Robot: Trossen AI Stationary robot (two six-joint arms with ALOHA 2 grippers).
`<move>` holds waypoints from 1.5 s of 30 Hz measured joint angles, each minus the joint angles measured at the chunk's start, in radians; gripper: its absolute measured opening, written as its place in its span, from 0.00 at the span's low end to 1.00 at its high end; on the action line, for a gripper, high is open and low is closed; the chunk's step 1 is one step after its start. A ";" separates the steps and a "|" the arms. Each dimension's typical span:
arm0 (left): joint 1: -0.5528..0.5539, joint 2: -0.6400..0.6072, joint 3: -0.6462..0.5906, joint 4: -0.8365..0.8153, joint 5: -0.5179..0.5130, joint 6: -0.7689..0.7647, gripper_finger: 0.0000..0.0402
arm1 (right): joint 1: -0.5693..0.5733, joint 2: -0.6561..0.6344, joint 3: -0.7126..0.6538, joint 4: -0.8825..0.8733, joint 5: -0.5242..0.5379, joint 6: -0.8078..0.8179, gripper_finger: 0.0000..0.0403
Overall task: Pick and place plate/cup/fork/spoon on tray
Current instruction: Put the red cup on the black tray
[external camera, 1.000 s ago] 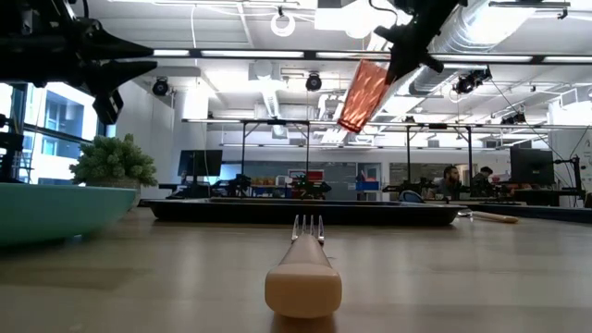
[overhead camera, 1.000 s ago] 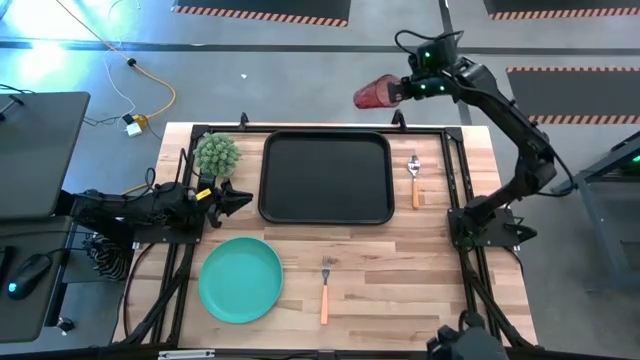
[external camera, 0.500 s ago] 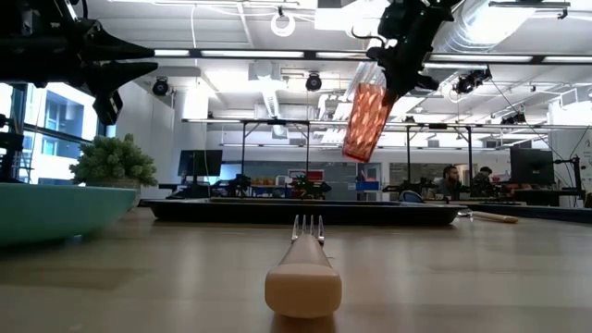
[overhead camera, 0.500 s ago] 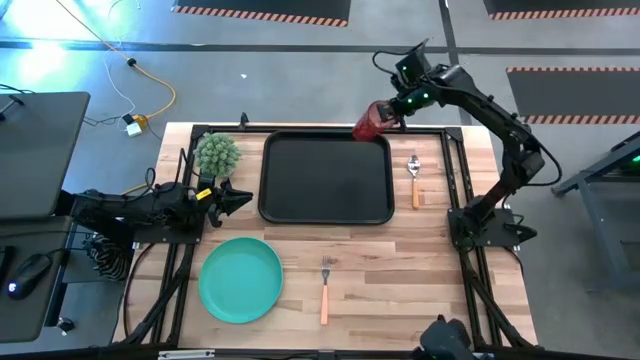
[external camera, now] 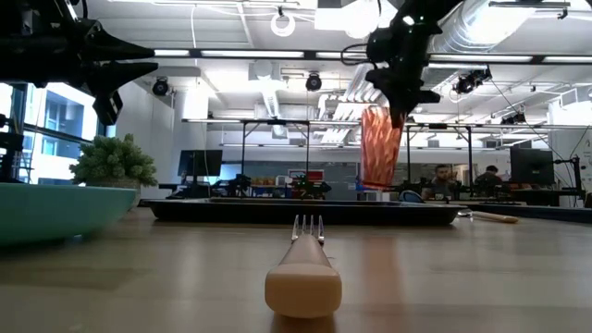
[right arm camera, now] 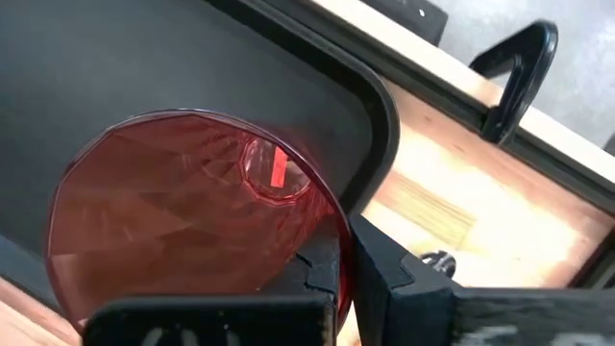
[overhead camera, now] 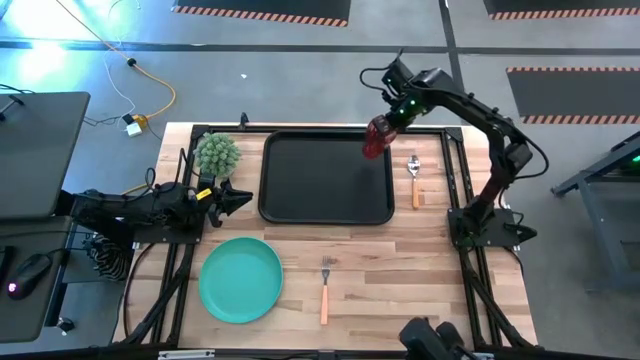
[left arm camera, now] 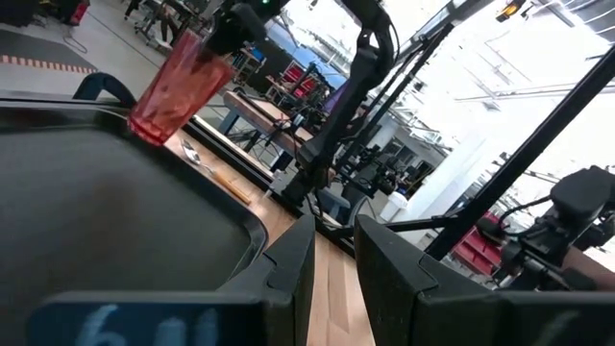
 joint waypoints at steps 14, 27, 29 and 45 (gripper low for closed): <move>0.000 0.000 0.000 0.000 0.000 0.000 0.17 | 0.004 0.096 0.000 0.006 0.031 -0.034 0.00; 0.000 0.000 0.000 -0.001 0.000 0.001 0.17 | 0.006 0.109 -0.002 0.033 0.068 -0.060 0.00; 0.000 0.000 0.000 0.000 0.000 0.001 0.17 | 0.006 0.109 -0.002 0.032 0.067 -0.060 0.00; 0.000 0.000 0.000 -0.032 0.000 0.000 0.17 | 0.006 0.109 -0.003 0.031 0.062 -0.059 0.11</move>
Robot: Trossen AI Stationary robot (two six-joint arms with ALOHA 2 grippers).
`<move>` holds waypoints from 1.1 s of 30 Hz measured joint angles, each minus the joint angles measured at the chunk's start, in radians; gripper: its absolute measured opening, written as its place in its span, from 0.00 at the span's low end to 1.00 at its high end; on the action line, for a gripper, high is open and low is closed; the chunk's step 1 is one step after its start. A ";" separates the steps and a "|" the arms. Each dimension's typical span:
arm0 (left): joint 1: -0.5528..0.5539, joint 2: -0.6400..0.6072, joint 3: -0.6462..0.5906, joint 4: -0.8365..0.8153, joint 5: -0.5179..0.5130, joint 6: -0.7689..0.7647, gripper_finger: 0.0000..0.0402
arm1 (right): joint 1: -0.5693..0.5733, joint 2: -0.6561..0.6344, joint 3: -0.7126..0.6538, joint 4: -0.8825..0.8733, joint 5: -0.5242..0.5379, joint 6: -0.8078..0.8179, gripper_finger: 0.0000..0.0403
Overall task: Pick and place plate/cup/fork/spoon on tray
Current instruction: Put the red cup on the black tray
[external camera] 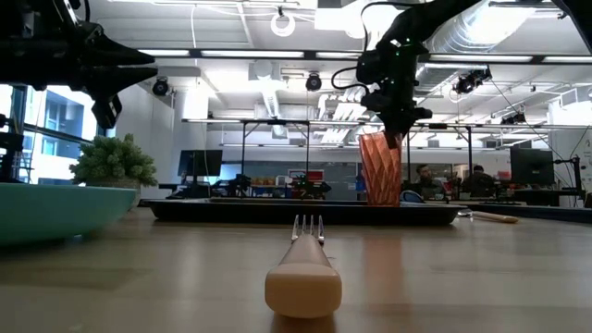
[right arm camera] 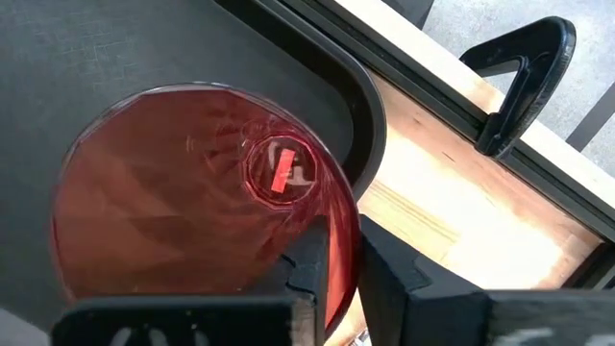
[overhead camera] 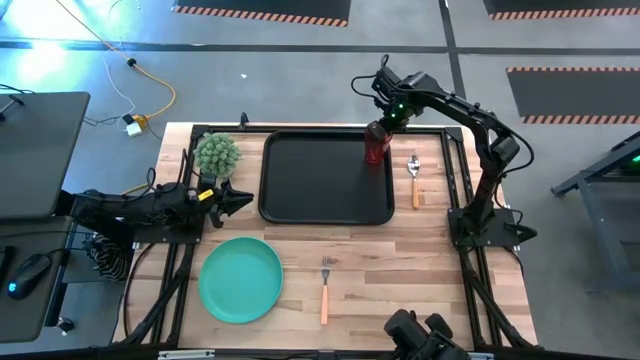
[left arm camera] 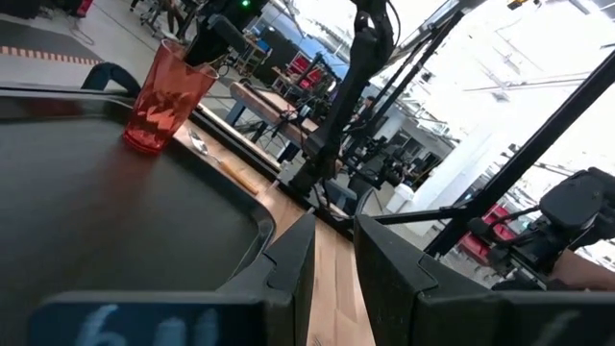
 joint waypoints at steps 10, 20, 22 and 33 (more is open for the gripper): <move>0.000 0.000 0.000 0.000 0.000 -0.001 0.17 | 0.000 0.000 0.000 0.012 0.003 0.000 0.22; 0.000 0.000 0.000 0.001 0.000 -0.002 0.17 | 0.000 0.000 0.000 0.011 0.003 0.001 0.25; 0.000 0.000 0.000 0.001 0.000 -0.002 0.17 | 0.000 -0.001 0.000 0.011 0.003 0.002 0.25; 0.000 0.000 0.000 0.001 0.001 -0.025 0.17 | 0.000 -0.017 0.000 0.008 0.003 0.003 0.25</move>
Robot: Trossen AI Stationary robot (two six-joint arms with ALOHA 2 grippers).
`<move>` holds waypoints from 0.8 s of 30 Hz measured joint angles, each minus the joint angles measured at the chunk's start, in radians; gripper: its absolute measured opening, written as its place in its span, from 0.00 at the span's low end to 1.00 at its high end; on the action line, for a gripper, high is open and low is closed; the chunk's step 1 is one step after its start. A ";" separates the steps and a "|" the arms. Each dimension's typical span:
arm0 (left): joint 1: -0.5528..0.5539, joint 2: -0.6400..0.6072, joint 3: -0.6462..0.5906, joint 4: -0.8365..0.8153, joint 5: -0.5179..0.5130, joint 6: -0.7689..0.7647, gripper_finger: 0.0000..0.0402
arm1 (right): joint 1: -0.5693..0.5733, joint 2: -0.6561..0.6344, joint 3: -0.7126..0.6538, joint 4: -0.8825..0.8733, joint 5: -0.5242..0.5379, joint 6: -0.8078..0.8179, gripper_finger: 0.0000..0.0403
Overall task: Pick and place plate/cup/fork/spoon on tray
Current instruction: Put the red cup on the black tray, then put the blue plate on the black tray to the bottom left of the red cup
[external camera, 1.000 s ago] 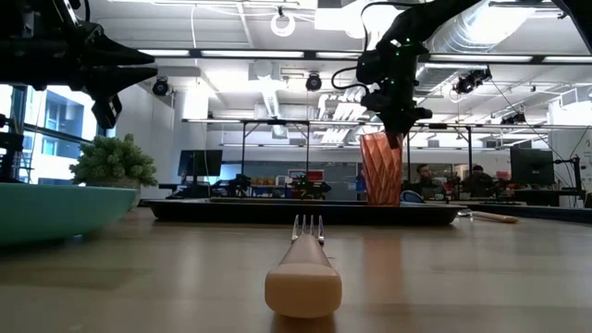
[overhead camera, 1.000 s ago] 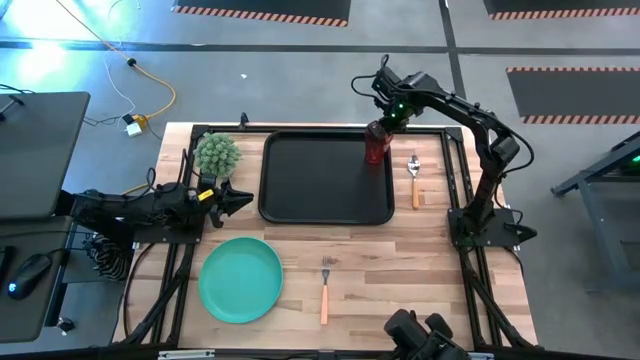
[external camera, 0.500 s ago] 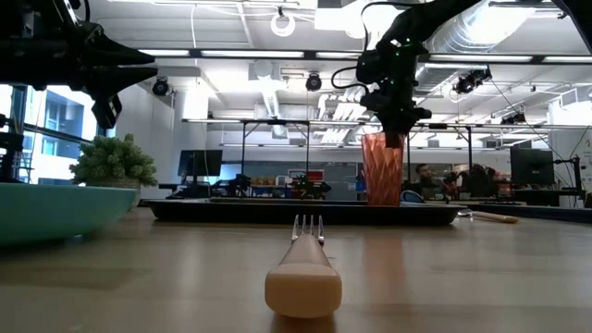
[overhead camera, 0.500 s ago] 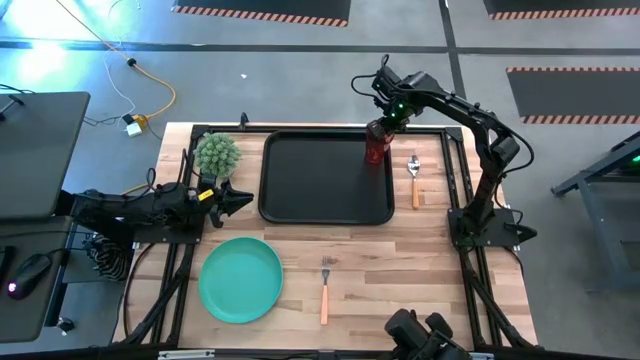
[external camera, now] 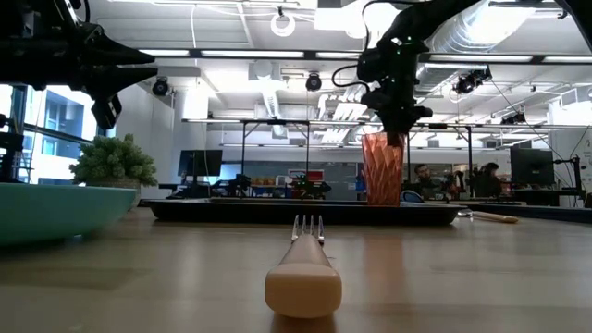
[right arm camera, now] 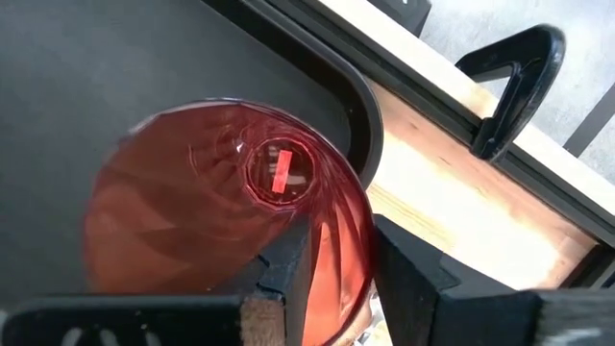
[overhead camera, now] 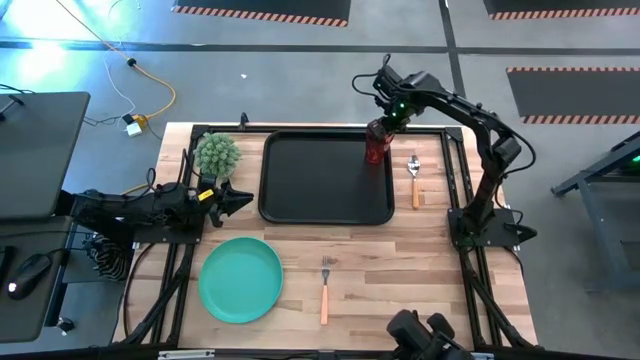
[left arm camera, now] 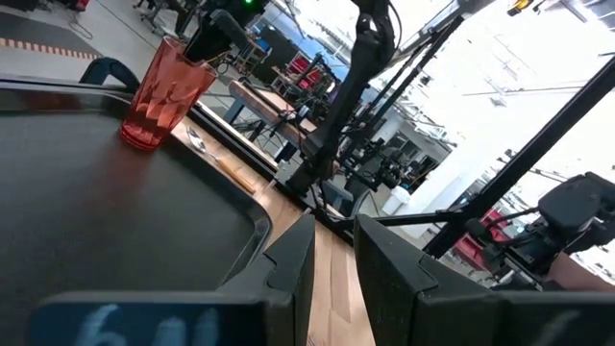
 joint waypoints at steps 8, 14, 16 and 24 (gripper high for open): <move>0.000 0.000 0.000 -0.001 0.000 0.000 0.17 | -0.002 -0.056 0.000 0.003 0.003 0.016 0.25; 0.000 0.000 0.000 -0.002 0.000 0.000 0.17 | -0.002 -0.104 0.001 0.000 0.000 0.026 0.25; 0.000 0.000 0.000 -0.002 0.000 0.000 0.17 | -0.002 -0.127 0.001 -0.004 -0.001 0.046 0.25; 0.000 0.000 0.000 -0.002 0.000 0.000 0.17 | 0.037 -0.246 0.001 -0.018 -0.054 0.132 0.25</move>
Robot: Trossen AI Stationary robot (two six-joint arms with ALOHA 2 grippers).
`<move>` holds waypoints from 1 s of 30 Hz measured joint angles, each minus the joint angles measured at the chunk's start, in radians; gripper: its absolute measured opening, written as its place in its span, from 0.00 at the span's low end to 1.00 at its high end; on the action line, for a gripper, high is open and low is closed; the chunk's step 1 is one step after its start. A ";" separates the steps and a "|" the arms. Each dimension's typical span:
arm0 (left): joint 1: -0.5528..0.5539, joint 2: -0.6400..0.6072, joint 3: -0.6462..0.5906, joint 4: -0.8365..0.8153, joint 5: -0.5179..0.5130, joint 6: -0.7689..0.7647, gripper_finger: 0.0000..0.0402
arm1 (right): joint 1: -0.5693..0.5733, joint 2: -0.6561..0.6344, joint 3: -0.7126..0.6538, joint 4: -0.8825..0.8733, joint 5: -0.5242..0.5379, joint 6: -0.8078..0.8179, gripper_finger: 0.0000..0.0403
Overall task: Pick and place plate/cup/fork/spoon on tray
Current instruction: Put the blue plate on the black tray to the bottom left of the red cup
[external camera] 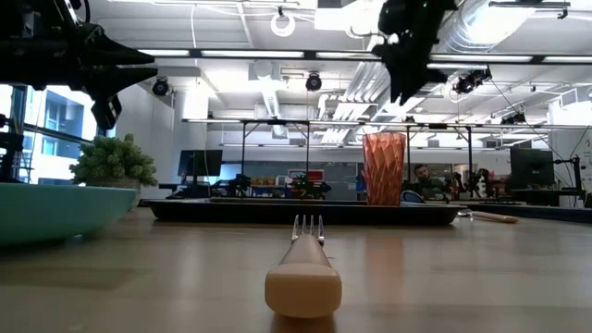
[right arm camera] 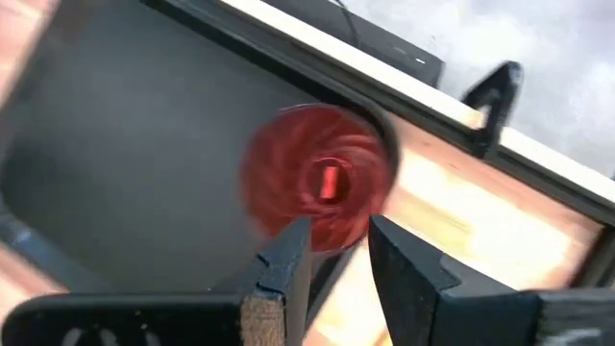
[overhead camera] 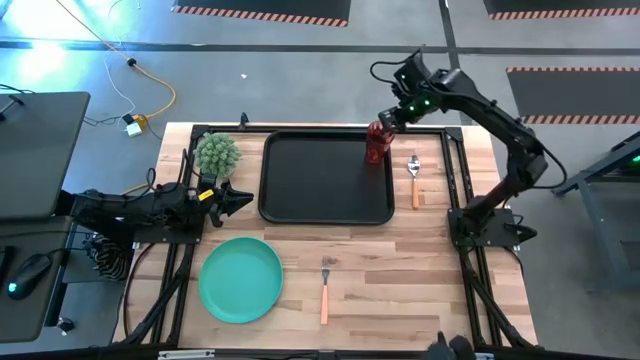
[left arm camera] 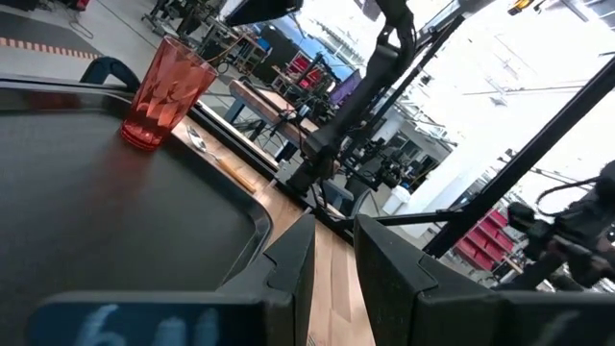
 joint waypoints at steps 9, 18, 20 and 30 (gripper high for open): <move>0.000 0.000 0.000 0.001 0.000 0.000 0.17 | 0.157 -0.106 0.000 0.002 -0.003 0.116 0.25; 0.000 0.000 0.000 0.044 0.000 -0.003 0.17 | 0.337 -0.120 0.000 0.002 0.017 0.231 0.25; 0.000 0.000 0.000 0.051 0.003 -0.003 0.17 | 0.379 -0.120 0.000 0.002 0.022 0.262 0.25; 0.000 0.001 0.048 0.063 0.116 0.012 0.17 | 0.625 -0.120 0.000 0.002 0.147 0.491 0.25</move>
